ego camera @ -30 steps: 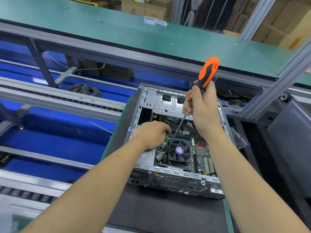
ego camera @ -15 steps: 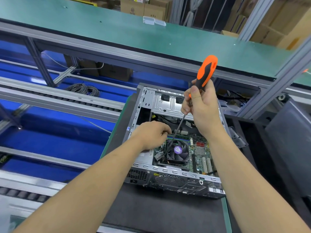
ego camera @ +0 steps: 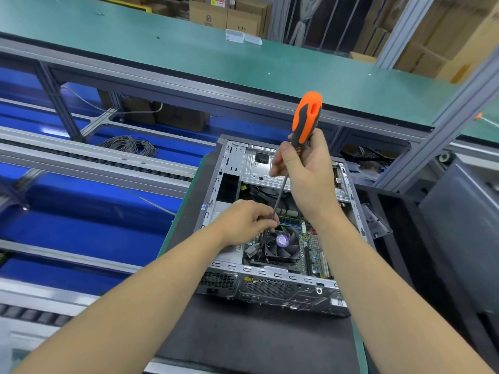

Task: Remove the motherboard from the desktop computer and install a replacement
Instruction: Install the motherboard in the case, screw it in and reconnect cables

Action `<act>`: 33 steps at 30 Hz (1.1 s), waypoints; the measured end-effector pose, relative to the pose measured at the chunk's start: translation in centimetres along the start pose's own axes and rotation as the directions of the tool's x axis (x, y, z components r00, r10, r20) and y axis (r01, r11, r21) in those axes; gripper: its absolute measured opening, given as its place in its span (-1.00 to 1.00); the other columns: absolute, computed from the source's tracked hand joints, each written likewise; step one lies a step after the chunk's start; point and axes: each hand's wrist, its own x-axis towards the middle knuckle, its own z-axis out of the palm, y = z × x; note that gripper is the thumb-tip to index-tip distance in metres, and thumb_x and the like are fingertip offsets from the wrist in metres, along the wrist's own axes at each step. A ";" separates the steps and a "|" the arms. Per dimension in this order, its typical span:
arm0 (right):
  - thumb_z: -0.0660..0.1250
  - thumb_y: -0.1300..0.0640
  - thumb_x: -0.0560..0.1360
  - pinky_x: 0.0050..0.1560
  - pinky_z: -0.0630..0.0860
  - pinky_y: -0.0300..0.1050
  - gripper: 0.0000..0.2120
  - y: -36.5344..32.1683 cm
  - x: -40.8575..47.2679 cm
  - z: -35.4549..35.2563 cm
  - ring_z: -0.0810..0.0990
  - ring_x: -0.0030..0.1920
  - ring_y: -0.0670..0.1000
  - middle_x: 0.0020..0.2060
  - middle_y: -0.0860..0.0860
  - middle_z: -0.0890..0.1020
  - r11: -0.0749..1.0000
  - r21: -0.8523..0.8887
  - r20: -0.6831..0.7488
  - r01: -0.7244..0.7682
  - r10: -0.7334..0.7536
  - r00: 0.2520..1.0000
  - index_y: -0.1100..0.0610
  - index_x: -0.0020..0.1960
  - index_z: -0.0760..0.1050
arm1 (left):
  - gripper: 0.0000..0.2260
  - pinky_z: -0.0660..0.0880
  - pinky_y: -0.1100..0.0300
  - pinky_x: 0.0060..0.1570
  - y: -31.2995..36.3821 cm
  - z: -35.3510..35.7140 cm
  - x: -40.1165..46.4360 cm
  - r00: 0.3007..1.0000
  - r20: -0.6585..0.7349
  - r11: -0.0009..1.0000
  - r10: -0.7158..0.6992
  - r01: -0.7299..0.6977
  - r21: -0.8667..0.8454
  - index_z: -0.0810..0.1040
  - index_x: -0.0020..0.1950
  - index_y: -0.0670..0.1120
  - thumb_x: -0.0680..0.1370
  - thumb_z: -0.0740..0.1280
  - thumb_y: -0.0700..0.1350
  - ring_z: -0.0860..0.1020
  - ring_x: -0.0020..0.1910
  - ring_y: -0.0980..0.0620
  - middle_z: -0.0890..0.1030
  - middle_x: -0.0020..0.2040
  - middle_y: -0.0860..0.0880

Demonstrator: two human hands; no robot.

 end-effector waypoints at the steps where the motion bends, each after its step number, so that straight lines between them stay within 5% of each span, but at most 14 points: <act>1: 0.28 0.17 0.57 -0.19 0.57 -0.04 -0.95 -0.3 0.1 -0.1 0.58 -0.29 0.08 -0.24 0.08 0.55 0.999 -0.039 0.007 -0.001 0.001 1.000 0.08 0.00 0.41 | -0.85 0.43 0.23 -0.14 -0.1 -0.1 -0.1 1.000 0.008 1.000 0.002 -0.002 0.011 0.68 -0.09 0.02 0.61 0.35 -0.01 0.56 -0.22 0.22 0.69 -0.16 0.13; 7: 0.39 0.22 0.53 -0.03 0.62 0.05 -0.57 -3.5 0.6 0.0 0.59 -0.18 0.10 -0.13 0.08 0.53 0.982 -0.155 -0.100 0.104 -0.121 0.988 0.05 0.33 0.32 | -0.79 0.38 0.32 -0.18 0.1 0.2 0.0 0.998 0.010 0.994 0.063 -0.063 0.087 0.69 -0.15 -0.01 0.62 0.33 -0.02 0.54 -0.28 0.19 0.69 -0.15 0.09; 11: 0.38 -0.01 0.54 -0.15 0.57 0.13 -0.87 -6.0 1.6 1.5 0.56 -0.24 0.11 -0.31 -0.11 0.47 0.963 -0.232 -0.240 0.138 -0.194 0.951 0.00 -0.04 0.46 | -0.79 0.35 0.34 -0.12 -0.3 0.1 0.0 0.999 -0.011 0.997 0.048 -0.047 0.064 0.69 -0.17 -0.04 0.61 0.34 -0.04 0.57 -0.22 0.24 0.67 -0.16 0.17; 14: 0.38 0.05 0.55 -0.33 0.44 -0.11 -0.66 -6.3 2.0 2.3 0.37 -0.40 -0.06 -0.44 -0.14 0.35 0.954 -0.273 -0.307 0.125 -0.210 0.928 0.02 -0.32 0.31 | -0.82 0.50 0.21 -0.10 -0.3 0.2 -0.1 0.998 0.001 0.997 0.056 -0.055 0.059 0.71 -0.14 -0.03 0.58 0.39 0.00 0.60 -0.21 0.17 0.69 -0.21 0.12; 16: 0.36 0.13 0.56 -0.45 0.30 -0.12 -0.60 -6.3 2.2 1.5 0.32 -0.50 0.07 -0.51 0.00 0.32 0.989 -0.073 -0.188 0.126 -0.138 0.972 0.06 -0.38 0.27 | -0.86 0.55 0.15 -0.03 -0.2 0.2 -0.1 0.999 0.007 0.998 0.041 -0.042 0.038 0.73 -0.10 0.01 0.56 0.41 0.02 0.63 -0.16 0.17 0.70 -0.19 0.13; 19: 0.25 0.10 0.61 -0.52 0.28 -0.18 -0.62 -7.1 3.1 -0.1 0.29 -0.58 0.02 -0.54 0.06 0.36 0.988 0.153 0.178 -0.036 0.009 0.984 0.19 -0.36 0.34 | -0.87 0.57 0.09 0.04 -0.1 0.0 -0.2 0.999 0.020 0.999 0.029 -0.029 0.013 0.73 -0.09 0.02 0.56 0.41 0.01 0.64 -0.10 0.18 0.72 -0.14 0.14; 22: 0.31 0.09 0.60 -0.26 0.65 0.08 -0.77 -7.5 3.8 0.3 0.55 -0.35 0.03 -0.36 0.04 0.59 0.989 -0.137 0.060 -0.061 0.069 0.996 0.13 -0.20 0.59 | -0.87 0.58 0.03 0.01 -0.2 0.0 -0.2 1.000 -0.006 1.000 -0.005 0.005 -0.002 0.72 -0.12 0.02 0.55 0.42 0.02 0.63 -0.09 0.17 0.71 -0.11 0.15; 24: 0.35 0.13 0.54 -0.31 0.62 0.07 -0.82 -7.2 3.4 0.7 0.53 -0.41 -0.03 -0.47 -0.09 0.53 0.997 -0.065 -0.125 -0.048 0.040 0.991 0.08 -0.24 0.58 | -0.85 0.58 0.00 -0.07 -0.2 0.0 -0.2 1.000 -0.006 1.000 -0.017 0.017 -0.001 0.71 -0.17 0.00 0.53 0.45 0.04 0.63 -0.16 0.08 0.70 -0.18 0.09; 25: 0.35 0.11 0.53 -0.43 0.52 -0.01 -0.79 -7.1 3.1 0.7 0.47 -0.49 0.00 -0.52 -0.08 0.47 1.000 -0.003 -0.124 -0.009 0.009 0.992 0.08 -0.29 0.56 | -0.82 0.57 0.00 -0.11 -0.1 0.0 -0.3 1.000 0.003 1.000 -0.003 0.003 0.004 0.70 -0.19 -0.03 0.51 0.47 0.05 0.63 -0.20 0.02 0.69 -0.23 0.06; 28: 0.34 0.13 0.54 -0.47 0.34 -0.19 -0.77 -7.2 2.8 -0.2 0.34 -0.59 0.01 -0.54 0.02 0.36 0.950 0.306 0.170 -0.064 0.011 0.985 0.17 -0.27 0.55 | -0.73 0.55 0.02 -0.20 0.2 0.0 -0.5 0.999 0.010 0.998 0.048 -0.049 0.026 0.65 -0.26 -0.09 0.50 0.48 0.08 0.60 -0.26 -0.07 0.66 -0.30 -0.01; 29: 0.35 0.12 0.54 -0.46 0.39 -0.15 -0.78 -7.3 3.1 -0.6 0.37 -0.57 0.02 -0.52 0.04 0.38 0.964 0.253 0.166 -0.080 0.039 0.985 0.21 -0.24 0.54 | -0.72 0.55 0.04 -0.21 0.3 0.0 -0.4 0.999 -0.004 0.999 0.032 -0.032 0.032 0.62 -0.30 -0.06 0.51 0.47 0.09 0.60 -0.27 -0.05 0.65 -0.31 0.00; 31: 0.40 0.00 0.54 -0.34 0.44 -0.06 -0.68 -7.2 4.1 -1.3 0.42 -0.45 0.02 -0.47 0.04 0.44 0.963 -0.270 0.018 -0.016 0.022 1.000 0.22 -0.25 0.48 | -0.71 0.57 0.08 -0.19 0.3 -0.1 -0.1 0.999 -0.048 0.999 -0.013 0.016 0.050 0.55 -0.37 0.06 0.51 0.47 0.10 0.59 -0.29 0.09 0.64 -0.32 0.08; 33: 0.31 -0.22 0.52 -0.35 0.26 -0.07 -0.51 -7.1 4.3 -1.5 0.33 -0.41 0.05 -0.46 0.00 0.37 0.609 -0.793 -0.053 0.022 -0.104 0.993 0.16 -0.33 0.33 | -0.74 0.59 0.08 -0.14 0.2 -0.1 0.2 0.998 -0.058 0.996 -0.024 0.029 0.081 0.57 -0.35 0.10 0.51 0.46 0.12 0.59 -0.25 0.16 0.64 -0.29 0.13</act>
